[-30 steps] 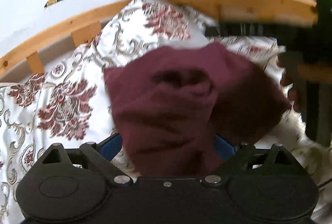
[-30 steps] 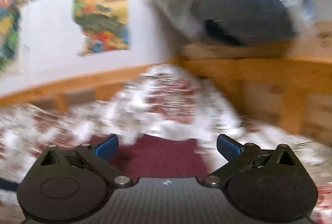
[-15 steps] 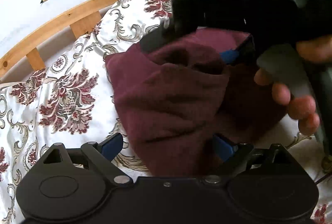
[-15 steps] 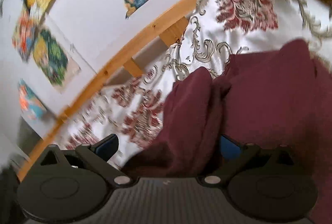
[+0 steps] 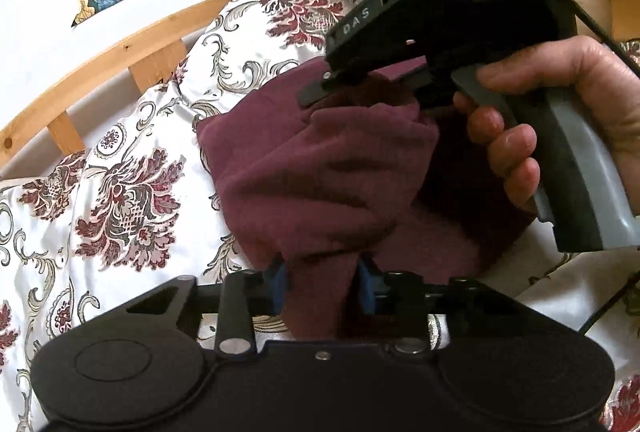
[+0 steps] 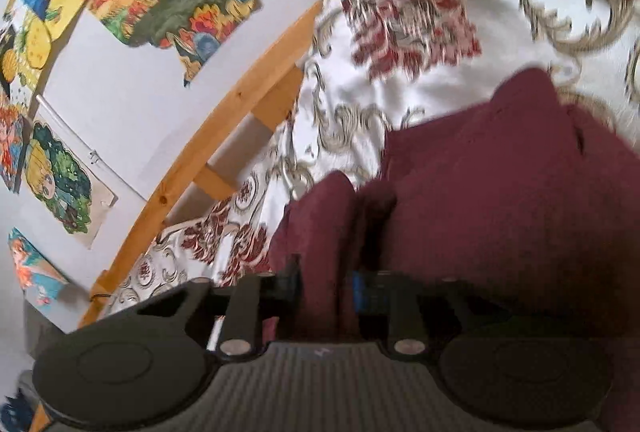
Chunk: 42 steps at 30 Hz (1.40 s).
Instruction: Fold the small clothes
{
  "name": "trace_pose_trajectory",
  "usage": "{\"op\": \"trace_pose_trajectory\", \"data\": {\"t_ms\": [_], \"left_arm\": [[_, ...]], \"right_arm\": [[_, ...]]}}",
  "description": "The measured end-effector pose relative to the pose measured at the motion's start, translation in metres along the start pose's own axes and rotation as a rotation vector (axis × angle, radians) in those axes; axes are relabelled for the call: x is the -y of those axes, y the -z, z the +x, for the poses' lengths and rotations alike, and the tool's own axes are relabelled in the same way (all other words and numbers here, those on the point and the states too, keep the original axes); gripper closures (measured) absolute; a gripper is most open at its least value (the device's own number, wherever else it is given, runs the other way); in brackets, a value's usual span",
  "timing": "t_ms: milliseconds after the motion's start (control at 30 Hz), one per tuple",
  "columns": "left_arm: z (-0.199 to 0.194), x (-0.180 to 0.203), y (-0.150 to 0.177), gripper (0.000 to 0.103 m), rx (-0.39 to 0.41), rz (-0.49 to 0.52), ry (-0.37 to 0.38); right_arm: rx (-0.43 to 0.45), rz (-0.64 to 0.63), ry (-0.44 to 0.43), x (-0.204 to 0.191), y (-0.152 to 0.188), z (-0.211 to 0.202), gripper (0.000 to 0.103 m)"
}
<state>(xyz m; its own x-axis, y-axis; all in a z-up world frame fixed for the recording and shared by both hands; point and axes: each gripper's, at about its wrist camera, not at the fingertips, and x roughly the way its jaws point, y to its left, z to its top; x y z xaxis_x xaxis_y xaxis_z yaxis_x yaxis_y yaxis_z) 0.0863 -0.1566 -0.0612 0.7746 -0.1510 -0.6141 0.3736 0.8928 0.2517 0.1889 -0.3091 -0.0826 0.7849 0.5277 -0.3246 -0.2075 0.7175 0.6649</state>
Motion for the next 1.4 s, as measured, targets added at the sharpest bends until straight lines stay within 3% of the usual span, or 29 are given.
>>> {"op": "trace_pose_trajectory", "data": {"t_ms": [200,333,467,600,767,800,900,1033,1233,1400], "left_arm": [[-0.017,0.002,0.002,0.076,0.08,0.021,0.035],[-0.021,0.006,-0.001,0.077,0.109,0.034,0.059],[-0.023,0.011,0.0,0.077,0.128,0.046,0.103],[-0.024,0.018,0.002,0.077,0.131,0.063,0.146],[-0.025,0.02,0.005,0.077,0.118,0.077,0.138],[-0.024,0.019,0.005,0.077,0.112,0.074,0.133],[-0.02,0.016,0.005,0.077,0.086,0.062,0.122],[-0.02,0.02,0.004,0.077,0.09,0.072,0.115],[-0.023,0.023,-0.003,0.077,0.127,0.066,0.17],[-0.021,0.039,0.003,0.077,0.135,0.131,0.184]], "right_arm": [[0.111,-0.263,0.082,-0.036,-0.004,-0.03,0.086],[0.122,-0.363,0.176,-0.044,-0.006,-0.043,0.086],[0.098,-0.319,0.269,-0.029,-0.006,-0.06,0.086],[0.068,-0.257,0.307,-0.014,-0.003,-0.077,0.086],[0.052,-0.214,0.288,-0.006,-0.003,-0.077,0.085],[0.054,-0.189,0.278,-0.004,-0.003,-0.075,0.079],[0.08,-0.117,0.264,0.006,-0.004,-0.072,0.078],[0.13,-0.181,0.289,0.0,-0.004,-0.07,0.087],[0.193,-0.36,0.356,-0.023,-0.009,-0.083,0.088],[0.164,-0.276,0.4,0.003,-0.013,-0.084,0.088]]}}
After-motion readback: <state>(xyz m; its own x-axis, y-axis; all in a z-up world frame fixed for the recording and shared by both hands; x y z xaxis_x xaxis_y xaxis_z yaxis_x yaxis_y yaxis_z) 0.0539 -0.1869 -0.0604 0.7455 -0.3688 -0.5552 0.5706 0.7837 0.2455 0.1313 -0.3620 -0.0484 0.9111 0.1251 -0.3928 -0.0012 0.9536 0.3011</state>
